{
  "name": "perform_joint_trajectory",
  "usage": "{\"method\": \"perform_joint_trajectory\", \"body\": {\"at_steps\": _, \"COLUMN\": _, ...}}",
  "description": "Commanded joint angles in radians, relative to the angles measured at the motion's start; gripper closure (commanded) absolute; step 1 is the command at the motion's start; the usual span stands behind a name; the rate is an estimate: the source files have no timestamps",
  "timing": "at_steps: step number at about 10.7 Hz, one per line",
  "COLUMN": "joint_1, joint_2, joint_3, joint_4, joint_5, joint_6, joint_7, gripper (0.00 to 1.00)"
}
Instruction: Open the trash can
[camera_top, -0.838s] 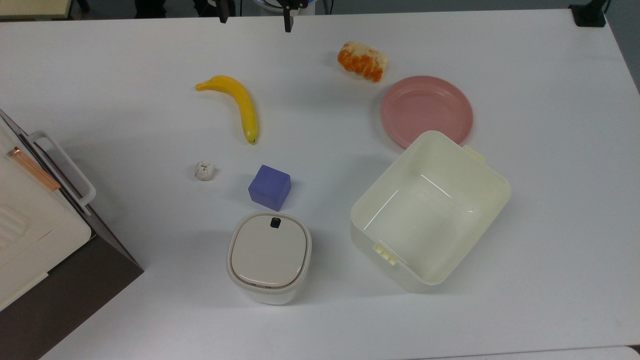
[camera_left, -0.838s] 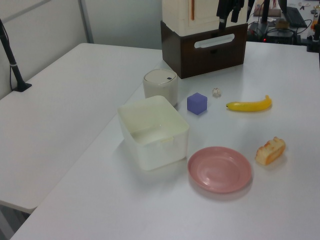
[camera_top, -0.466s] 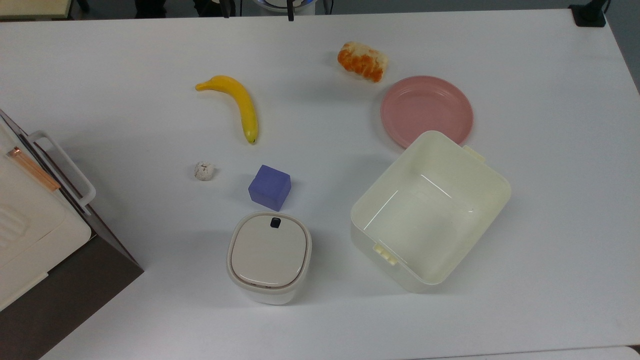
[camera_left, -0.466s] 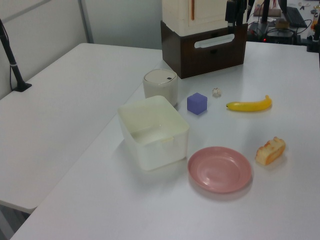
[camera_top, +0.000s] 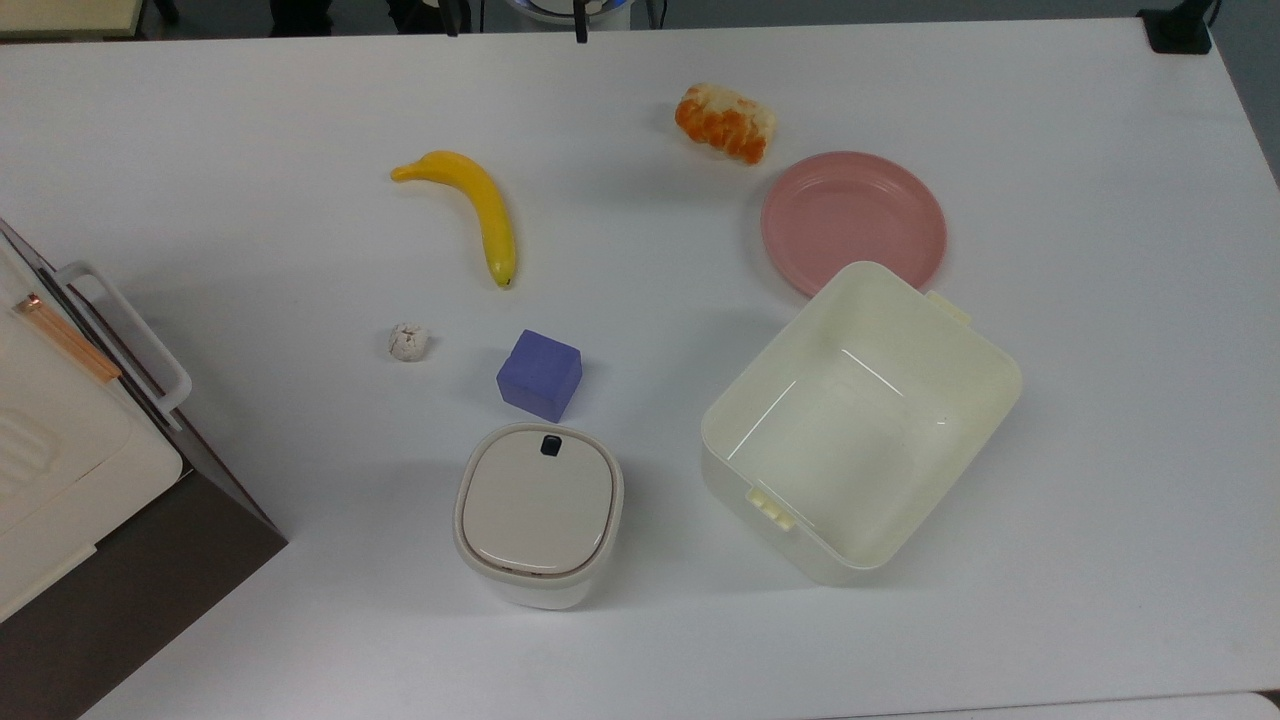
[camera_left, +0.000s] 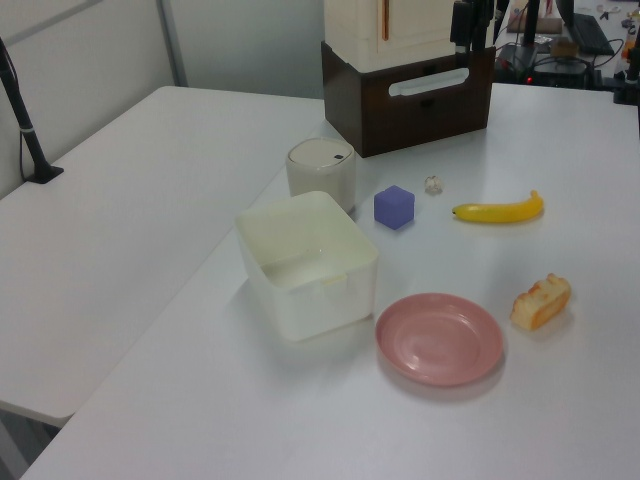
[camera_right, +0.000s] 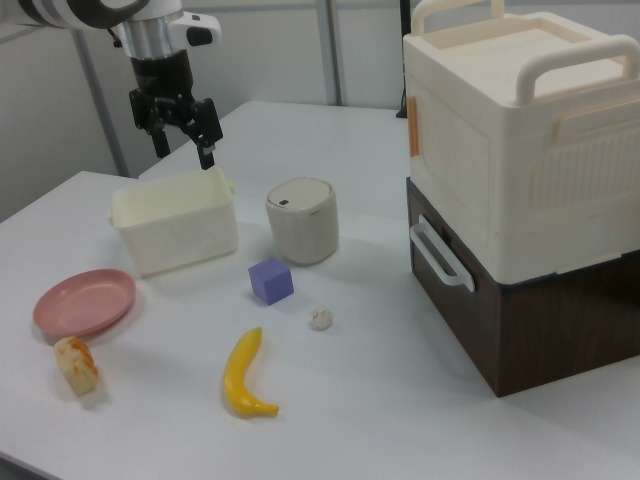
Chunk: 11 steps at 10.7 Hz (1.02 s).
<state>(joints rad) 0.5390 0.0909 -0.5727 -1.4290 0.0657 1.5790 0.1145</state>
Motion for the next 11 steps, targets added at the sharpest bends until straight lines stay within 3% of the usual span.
{"method": "perform_joint_trajectory", "body": {"at_steps": 1, "joint_1": -0.002, "joint_2": -0.043, "joint_3": 0.005, "joint_4": -0.022, "joint_5": 0.006, "joint_6": -0.149, "joint_7": -0.291, "gripper": 0.00}}
{"method": "perform_joint_trajectory", "body": {"at_steps": 5, "joint_1": -0.004, "joint_2": -0.043, "joint_3": 0.004, "joint_4": -0.021, "joint_5": 0.008, "joint_6": -0.142, "joint_7": -0.273, "gripper": 0.00}}
{"method": "perform_joint_trajectory", "body": {"at_steps": 7, "joint_1": -0.004, "joint_2": -0.043, "joint_3": 0.005, "joint_4": -0.024, "joint_5": 0.013, "joint_6": -0.093, "joint_7": -0.207, "gripper": 0.00}}
{"method": "perform_joint_trajectory", "body": {"at_steps": 8, "joint_1": -0.004, "joint_2": -0.043, "joint_3": 0.002, "joint_4": -0.028, "joint_5": 0.016, "joint_6": -0.023, "joint_7": -0.102, "gripper": 0.00}}
{"method": "perform_joint_trajectory", "body": {"at_steps": 10, "joint_1": -0.004, "joint_2": -0.039, "joint_3": 0.001, "joint_4": -0.028, "joint_5": 0.016, "joint_6": 0.012, "joint_7": -0.061, "gripper": 0.01}}
{"method": "perform_joint_trajectory", "body": {"at_steps": 11, "joint_1": -0.001, "joint_2": -0.037, "joint_3": 0.004, "joint_4": -0.028, "joint_5": 0.008, "joint_6": 0.033, "joint_7": -0.052, "gripper": 0.35}}
